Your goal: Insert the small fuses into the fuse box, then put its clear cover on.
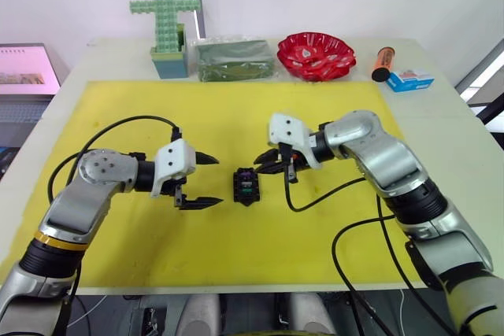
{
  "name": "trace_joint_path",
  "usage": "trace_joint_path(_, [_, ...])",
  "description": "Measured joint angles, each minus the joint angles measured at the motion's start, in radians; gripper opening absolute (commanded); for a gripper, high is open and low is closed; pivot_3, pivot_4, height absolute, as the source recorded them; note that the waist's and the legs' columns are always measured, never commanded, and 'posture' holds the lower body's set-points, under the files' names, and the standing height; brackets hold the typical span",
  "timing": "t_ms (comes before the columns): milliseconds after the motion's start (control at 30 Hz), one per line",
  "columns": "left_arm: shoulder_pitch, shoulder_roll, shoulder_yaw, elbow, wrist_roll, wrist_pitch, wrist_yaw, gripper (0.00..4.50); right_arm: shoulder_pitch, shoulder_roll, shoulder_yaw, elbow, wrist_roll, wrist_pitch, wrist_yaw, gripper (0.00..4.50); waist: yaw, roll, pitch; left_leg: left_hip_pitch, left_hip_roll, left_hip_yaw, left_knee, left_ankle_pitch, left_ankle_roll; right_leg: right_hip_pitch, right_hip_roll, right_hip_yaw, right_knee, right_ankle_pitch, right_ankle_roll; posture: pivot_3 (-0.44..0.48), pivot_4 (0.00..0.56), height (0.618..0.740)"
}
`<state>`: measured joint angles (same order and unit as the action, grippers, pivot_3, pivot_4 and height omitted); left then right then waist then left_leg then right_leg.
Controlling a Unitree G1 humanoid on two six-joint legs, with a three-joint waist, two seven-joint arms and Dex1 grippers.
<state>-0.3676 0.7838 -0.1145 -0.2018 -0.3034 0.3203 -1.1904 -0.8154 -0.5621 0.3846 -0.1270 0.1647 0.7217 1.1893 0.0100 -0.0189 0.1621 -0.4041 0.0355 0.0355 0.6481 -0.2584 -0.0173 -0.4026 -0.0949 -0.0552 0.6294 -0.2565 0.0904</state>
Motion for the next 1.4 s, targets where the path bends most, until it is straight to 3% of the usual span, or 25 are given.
trace_joint_path(33, [0.0,0.0,0.0,0.004,0.001,0.0,0.0,4.5,0.0,0.01,-0.003,-0.004,0.007,0.0,-0.009,0.02,0.0,0.0,0.0,0.0,0.0,0.0,0.0,0.0,0.0,0.0,0.0,0.0,0.0,0.0,0.0,0.0,0.15,0.74])
trace_joint_path(800, [-0.003,-0.002,0.0,0.004,0.008,-0.002,0.003,4.5,0.08,0.066,0.031,0.064,0.012,-0.119,-0.084,0.02,0.001,0.0,0.0,-0.001,0.0,0.0,0.0,0.0,0.0,-0.001,0.0,0.0,0.0,0.0,0.0,0.0,0.15,0.74])
trace_joint_path(1400, [-0.003,-0.003,0.0,0.004,0.009,-0.002,0.005,4.5,0.11,0.058,0.034,0.132,-0.004,-0.232,-0.061,0.02,0.003,0.0,-0.001,0.001,0.0,0.0,0.001,0.0,0.0,0.002,0.0,0.0,0.0,0.0,0.0,0.0,0.15,0.74])
